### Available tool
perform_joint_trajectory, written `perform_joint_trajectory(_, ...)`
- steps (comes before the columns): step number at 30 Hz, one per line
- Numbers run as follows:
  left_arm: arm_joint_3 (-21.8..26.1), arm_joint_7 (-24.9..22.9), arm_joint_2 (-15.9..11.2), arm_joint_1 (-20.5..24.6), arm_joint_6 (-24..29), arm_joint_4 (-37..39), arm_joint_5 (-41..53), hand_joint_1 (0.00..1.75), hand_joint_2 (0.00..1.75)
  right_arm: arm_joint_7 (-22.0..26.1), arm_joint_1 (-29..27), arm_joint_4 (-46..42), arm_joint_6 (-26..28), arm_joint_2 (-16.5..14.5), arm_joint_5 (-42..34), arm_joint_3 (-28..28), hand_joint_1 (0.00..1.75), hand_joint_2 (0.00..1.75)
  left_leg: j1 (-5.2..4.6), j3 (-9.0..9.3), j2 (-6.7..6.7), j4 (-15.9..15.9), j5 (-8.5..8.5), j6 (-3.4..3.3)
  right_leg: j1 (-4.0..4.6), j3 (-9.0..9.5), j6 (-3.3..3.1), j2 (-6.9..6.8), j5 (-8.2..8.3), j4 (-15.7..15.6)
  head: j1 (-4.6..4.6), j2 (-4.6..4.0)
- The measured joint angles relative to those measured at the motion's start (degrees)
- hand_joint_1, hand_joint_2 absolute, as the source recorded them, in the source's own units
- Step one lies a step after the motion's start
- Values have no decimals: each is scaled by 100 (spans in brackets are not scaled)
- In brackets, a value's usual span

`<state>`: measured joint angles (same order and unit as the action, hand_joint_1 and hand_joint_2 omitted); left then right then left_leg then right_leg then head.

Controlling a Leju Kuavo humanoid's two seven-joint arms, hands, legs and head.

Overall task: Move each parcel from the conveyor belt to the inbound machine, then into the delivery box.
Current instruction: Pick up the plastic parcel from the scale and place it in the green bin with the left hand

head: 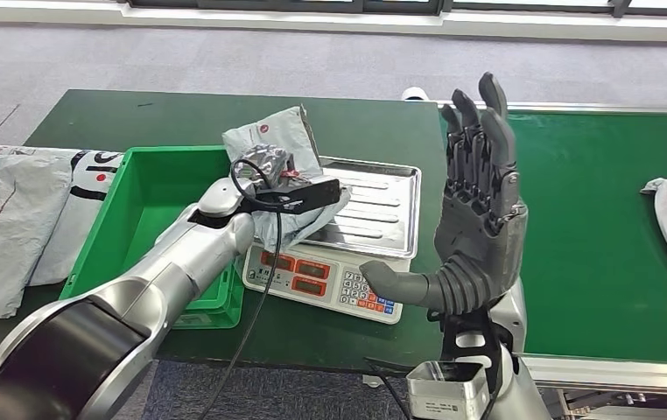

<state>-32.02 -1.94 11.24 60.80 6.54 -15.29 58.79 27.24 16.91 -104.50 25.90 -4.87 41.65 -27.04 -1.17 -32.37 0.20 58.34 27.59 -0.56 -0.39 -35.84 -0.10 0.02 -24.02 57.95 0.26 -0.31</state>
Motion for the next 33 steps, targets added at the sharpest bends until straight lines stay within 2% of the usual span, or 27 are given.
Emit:
perform_joint_trajectory(3, 45, 60, -31, 1, 200, -46, 6, 175, 175, 7, -5, 0, 23, 1, 1, 0, 0, 175, 0, -1, 0, 0, 0, 0, 0, -1, 0, 0, 0, 0, 0, 0)
perform_joint_trajectory(7, 175, -61, -189, 40, 1061, -151, 89, 175, 175, 26, -62, 1, 142, 3, 1, 0, 0, 175, 1, -2, 4, 0, 0, 0, 1, -3, 0, 2, 0, 1, 0, -1)
perform_joint_trajectory(10, 355, -75, -358, 114, 1408, -198, 109, 175, 175, 66, -88, 2, 234, 11, -11, 0, 0, 175, 1, -1, 5, 0, 0, 1, 1, -5, -1, 4, 0, 2, 0, -1)
perform_joint_trajectory(18, 822, -48, -629, 147, 1627, -237, 132, 175, 175, 69, -129, 2, 434, 39, -11, 0, 0, 175, 1, -3, 1, 0, -3, 3, 0, -5, -1, 2, 0, 4, 0, 1)
perform_joint_trajectory(26, 1128, -32, -684, 142, 1607, -232, 184, 175, 175, 14, -245, 2, 612, 110, 43, 0, 0, 175, 0, -6, -4, 0, -2, 3, 0, -7, -1, -3, -1, 3, 0, 0)
perform_joint_trajectory(33, 1281, -441, -749, 129, 1551, -204, 374, 175, 175, -30, -374, 0, 804, 157, 206, 0, 0, 175, 1, -8, -3, -1, -2, 3, 1, -9, -1, -2, -1, 3, -1, -1)
